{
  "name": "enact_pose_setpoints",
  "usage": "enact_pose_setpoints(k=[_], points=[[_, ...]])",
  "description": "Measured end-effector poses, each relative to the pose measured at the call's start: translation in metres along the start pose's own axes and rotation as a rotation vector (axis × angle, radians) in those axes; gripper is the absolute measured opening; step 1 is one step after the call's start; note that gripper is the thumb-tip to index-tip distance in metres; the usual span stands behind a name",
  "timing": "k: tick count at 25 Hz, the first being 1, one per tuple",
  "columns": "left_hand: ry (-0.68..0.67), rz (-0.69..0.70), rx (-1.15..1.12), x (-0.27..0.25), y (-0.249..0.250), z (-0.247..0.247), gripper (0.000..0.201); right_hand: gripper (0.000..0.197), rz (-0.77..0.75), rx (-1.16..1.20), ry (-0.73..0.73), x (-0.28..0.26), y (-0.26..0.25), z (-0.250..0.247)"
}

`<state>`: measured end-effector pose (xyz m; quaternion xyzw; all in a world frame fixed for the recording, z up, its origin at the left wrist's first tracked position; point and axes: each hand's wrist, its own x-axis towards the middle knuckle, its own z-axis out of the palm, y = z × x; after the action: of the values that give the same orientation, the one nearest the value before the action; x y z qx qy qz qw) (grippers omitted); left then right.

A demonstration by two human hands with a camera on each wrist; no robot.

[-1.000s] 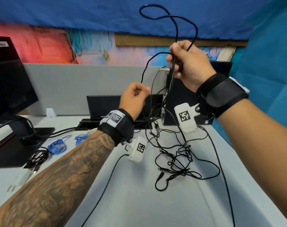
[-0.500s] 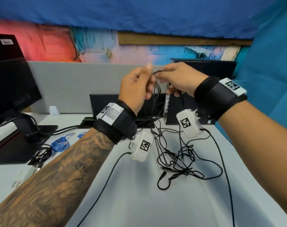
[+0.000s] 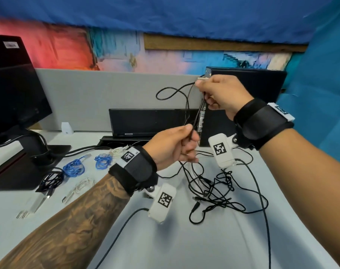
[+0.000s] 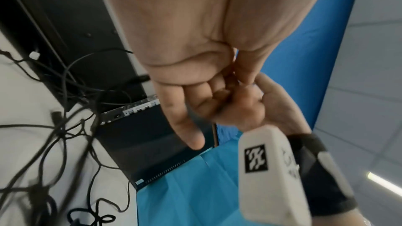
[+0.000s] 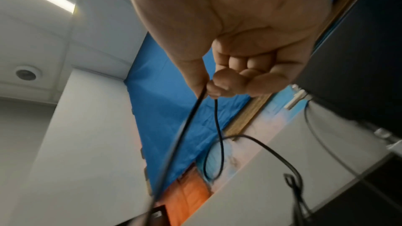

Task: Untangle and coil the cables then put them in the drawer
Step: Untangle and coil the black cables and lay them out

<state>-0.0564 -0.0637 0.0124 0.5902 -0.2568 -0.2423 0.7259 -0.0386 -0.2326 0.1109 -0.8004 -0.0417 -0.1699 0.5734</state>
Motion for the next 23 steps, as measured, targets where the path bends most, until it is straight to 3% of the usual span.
enact_pose_setpoints(k=[2, 4, 6, 7, 8, 9, 11, 12, 15, 18, 21, 23], points=[[0.029, -0.017, 0.089, -0.01, -0.007, -0.017, 0.035, 0.019, 0.01, -0.022, 0.122, 0.005, 0.012, -0.011], [0.073, -0.003, 0.324, -0.019, -0.013, -0.032, 0.031, 0.012, -0.025, -0.138, 0.261, 0.011, 0.027, -0.022], [0.108, -0.009, 0.455, -0.021, -0.014, -0.037, 0.029, 0.02, -0.248, -0.478, 0.345, 0.008, 0.04, -0.021], [0.109, -0.01, 0.473, -0.02, -0.012, -0.036, 0.029, 0.026, -0.426, -0.598, 0.298, 0.004, 0.043, -0.013], [0.097, -0.002, 0.467, -0.017, -0.008, -0.034, 0.03, 0.028, -0.557, -0.649, 0.156, -0.004, 0.042, -0.003], [0.085, 0.015, 0.442, -0.013, -0.005, -0.031, 0.031, 0.028, -0.585, -0.663, -0.051, -0.013, 0.039, 0.009], [0.095, 0.051, 0.391, -0.005, 0.0, -0.031, 0.032, 0.032, -0.43, -0.707, -0.389, -0.026, 0.033, 0.025], [0.125, 0.062, 0.393, -0.002, 0.001, -0.033, 0.033, 0.032, -0.374, -0.712, -0.443, -0.026, 0.032, 0.027], [0.251, 0.101, 0.453, -0.001, -0.006, -0.048, 0.038, 0.021, -0.35, -0.6, -0.389, -0.015, 0.036, 0.019], [0.318, 0.09, 0.422, -0.002, -0.018, -0.059, 0.04, 0.018, -0.346, -0.527, -0.224, -0.002, 0.052, 0.019], [0.199, -0.014, 0.109, -0.001, -0.016, -0.061, 0.034, 0.02, -0.294, -0.436, -0.082, 0.006, 0.079, 0.034], [0.093, 0.014, -0.188, 0.0, -0.012, -0.062, 0.024, 0.019, -0.223, -0.298, -0.111, 0.002, 0.097, 0.05]])
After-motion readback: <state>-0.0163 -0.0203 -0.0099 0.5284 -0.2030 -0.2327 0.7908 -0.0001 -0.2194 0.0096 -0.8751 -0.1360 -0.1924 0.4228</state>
